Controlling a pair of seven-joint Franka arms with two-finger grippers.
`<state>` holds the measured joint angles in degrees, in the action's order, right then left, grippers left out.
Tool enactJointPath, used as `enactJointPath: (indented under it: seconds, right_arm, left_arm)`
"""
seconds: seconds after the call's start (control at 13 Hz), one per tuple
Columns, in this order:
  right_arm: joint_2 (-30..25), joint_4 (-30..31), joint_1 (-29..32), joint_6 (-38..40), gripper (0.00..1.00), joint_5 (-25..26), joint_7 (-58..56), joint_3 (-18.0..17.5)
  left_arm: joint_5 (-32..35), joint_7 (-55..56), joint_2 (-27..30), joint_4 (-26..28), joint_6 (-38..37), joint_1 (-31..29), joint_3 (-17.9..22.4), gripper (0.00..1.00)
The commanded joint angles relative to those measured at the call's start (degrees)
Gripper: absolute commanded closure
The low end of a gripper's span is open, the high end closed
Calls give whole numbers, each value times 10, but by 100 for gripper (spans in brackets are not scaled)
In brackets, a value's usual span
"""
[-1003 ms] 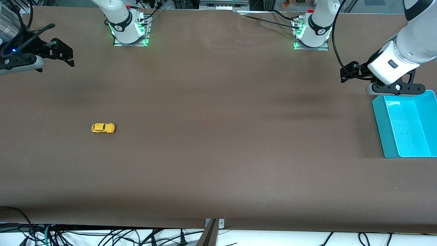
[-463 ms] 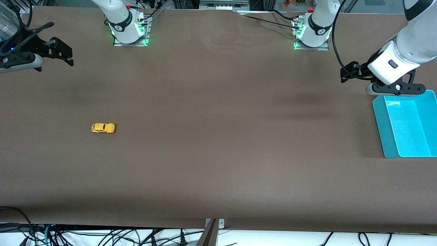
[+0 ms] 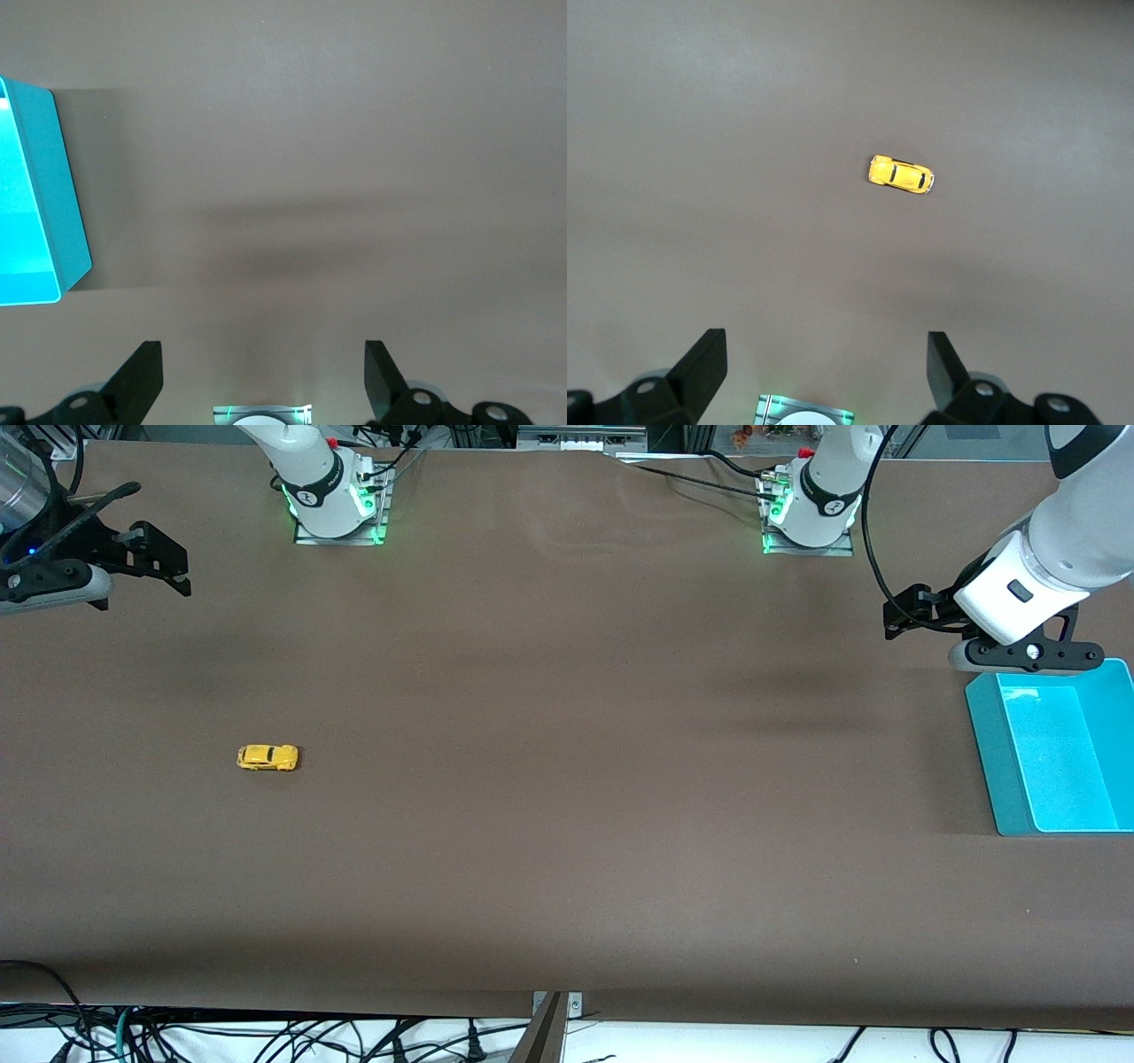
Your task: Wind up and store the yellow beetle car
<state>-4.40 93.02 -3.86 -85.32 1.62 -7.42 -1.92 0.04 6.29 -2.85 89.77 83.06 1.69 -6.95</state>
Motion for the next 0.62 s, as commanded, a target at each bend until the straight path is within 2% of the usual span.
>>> enactJointPath:
  seconds: [0.0,0.54]
  right_arm:
    - [-6,-6,-1,11,0,0,-7,3]
    - [-5,-6,-1,8,0,0,-7,2]
  left_arm:
    - [-10,-12,-11,-22,-15,-4,0,0]
    - [-10,-12,-11,-22,-15,-4,0,0]
